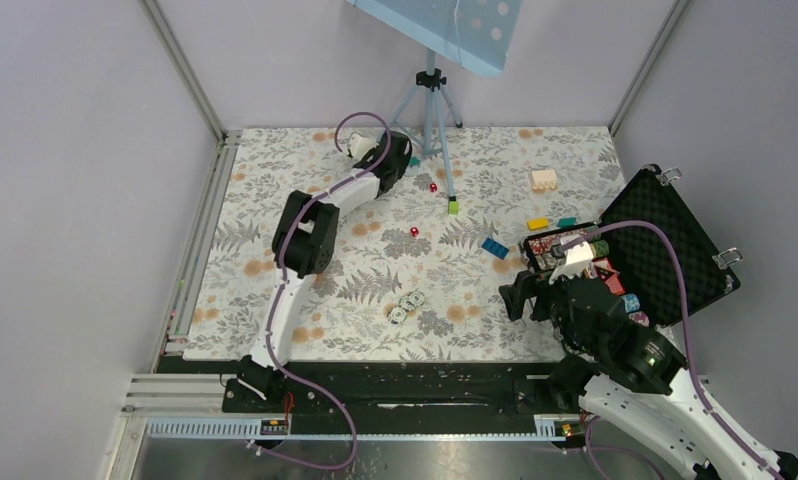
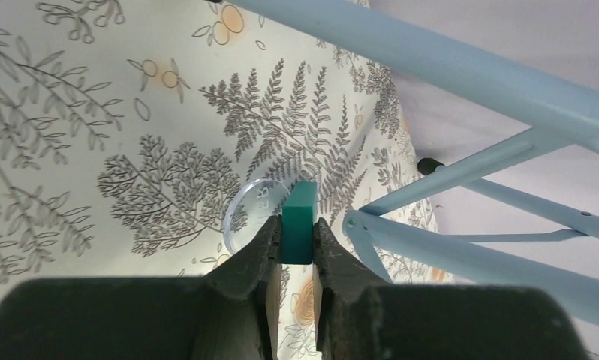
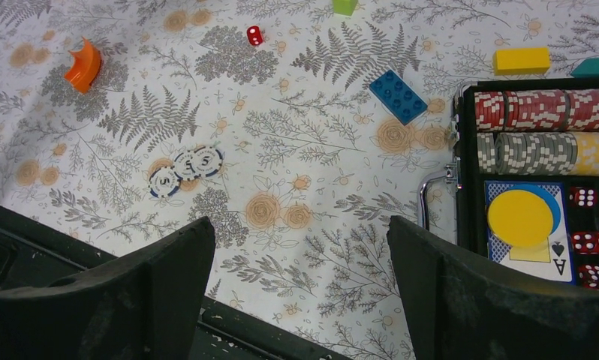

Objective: Pack up texas hold em set

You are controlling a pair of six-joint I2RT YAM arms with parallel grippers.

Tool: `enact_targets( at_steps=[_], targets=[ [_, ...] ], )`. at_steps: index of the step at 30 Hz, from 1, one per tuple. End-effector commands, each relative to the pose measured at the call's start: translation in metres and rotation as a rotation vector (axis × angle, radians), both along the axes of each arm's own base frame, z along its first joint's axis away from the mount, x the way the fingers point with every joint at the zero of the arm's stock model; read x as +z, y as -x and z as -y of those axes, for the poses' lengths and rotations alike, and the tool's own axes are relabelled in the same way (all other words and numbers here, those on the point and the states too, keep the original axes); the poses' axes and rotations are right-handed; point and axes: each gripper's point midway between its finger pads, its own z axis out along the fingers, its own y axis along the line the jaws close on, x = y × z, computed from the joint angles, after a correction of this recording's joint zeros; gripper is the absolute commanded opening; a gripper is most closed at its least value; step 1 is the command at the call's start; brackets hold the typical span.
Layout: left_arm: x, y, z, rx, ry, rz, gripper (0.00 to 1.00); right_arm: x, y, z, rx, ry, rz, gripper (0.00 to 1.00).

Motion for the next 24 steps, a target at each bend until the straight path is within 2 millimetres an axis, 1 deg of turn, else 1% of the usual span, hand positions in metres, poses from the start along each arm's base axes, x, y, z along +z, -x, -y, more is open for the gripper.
enact_targets(
  at_steps=[1,2,4,8,14,18,20,24],
  targets=[
    [0.000,0.024,-0.014,-0.056,-0.080,-0.072,0.00,0.003,-0.002,0.002,-0.024,-0.014,0.014,0.91],
    [-0.004,0.030,-0.016,-0.059,-0.088,-0.086,0.00,0.003,-0.002,0.002,-0.024,-0.013,0.015,0.91],
    [-0.007,0.039,-0.021,-0.060,-0.094,-0.093,0.00,0.002,-0.002,0.003,-0.026,-0.015,0.015,0.91],
    [-0.004,0.056,-0.029,-0.060,-0.094,-0.095,0.00,0.000,-0.002,0.003,-0.029,-0.016,0.011,0.91],
    [-0.007,0.085,-0.045,-0.049,-0.104,-0.122,0.00,-0.001,-0.001,0.002,-0.026,-0.017,0.008,0.91],
    [-0.003,0.099,-0.056,-0.042,-0.124,-0.115,0.00,-0.002,-0.001,0.002,-0.027,-0.020,0.008,0.91],
    [0.006,0.098,-0.057,-0.041,-0.123,-0.081,0.00,-0.002,-0.001,0.002,-0.027,-0.022,0.007,0.91],
    [0.033,0.074,-0.051,-0.053,-0.119,0.007,0.00,-0.003,0.000,0.002,-0.022,-0.022,0.008,0.91]
  ],
)
